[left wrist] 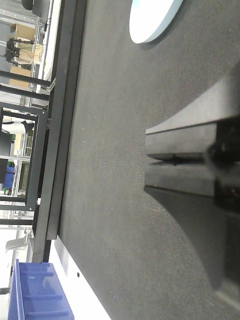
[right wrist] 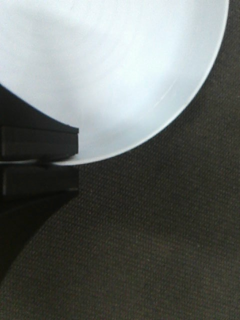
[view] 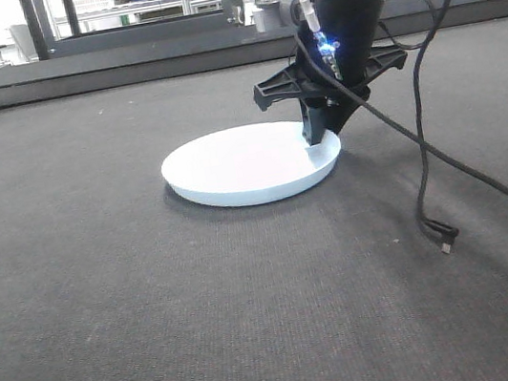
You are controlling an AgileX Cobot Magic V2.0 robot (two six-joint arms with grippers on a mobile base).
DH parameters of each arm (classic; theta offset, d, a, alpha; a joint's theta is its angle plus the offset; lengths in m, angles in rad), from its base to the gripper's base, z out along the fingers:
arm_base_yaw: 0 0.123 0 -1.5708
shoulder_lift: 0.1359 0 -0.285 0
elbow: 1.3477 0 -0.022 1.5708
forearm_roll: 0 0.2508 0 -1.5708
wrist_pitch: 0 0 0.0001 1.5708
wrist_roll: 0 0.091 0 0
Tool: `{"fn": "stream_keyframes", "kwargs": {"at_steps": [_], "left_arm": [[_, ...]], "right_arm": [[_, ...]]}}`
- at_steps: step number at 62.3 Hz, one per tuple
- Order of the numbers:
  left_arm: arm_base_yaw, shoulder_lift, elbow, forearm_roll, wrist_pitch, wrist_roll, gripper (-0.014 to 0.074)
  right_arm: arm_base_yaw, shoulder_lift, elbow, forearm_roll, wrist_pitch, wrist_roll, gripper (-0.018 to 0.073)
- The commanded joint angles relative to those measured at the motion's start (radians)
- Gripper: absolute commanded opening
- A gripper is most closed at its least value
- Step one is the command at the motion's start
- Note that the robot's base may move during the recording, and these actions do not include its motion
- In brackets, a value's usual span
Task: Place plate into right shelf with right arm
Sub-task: 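Lower the right gripper onto the rim of the white plate, then close the right gripper on the plate rim and lift it upright, then hold the plate in the right gripper while driving past the red table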
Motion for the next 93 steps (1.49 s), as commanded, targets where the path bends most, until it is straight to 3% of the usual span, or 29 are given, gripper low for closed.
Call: {"fn": "stream_keyframes", "kwargs": {"at_steps": [1,19,49,60,93], "left_arm": [[0.002,-0.011,0.009,0.0,-0.09,-0.006,-0.0047],[0.002,-0.011,0.009,0.0,-0.09,-0.006,-0.0047],[0.002,-0.011,0.009,0.0,-0.09,-0.006,-0.0047],[0.002,-0.011,0.009,0.0,-0.09,-0.006,-0.0047],[0.002,-0.011,0.009,0.0,-0.09,-0.006,-0.0047]], "right_arm": [[-0.001,-0.086,-0.026,-0.024,-0.015,-0.01,0.0054],[-0.002,-0.278,0.062,-0.027,-0.037,-0.01,0.0054],[-0.002,-0.89,0.735,-0.027,-0.34,-0.01,0.0054],[-0.002,-1.188,0.946,-0.027,-0.374,-0.01,0.0054],[-0.002,-1.722,0.971,-0.061,-0.336,-0.01,0.0054]]}}
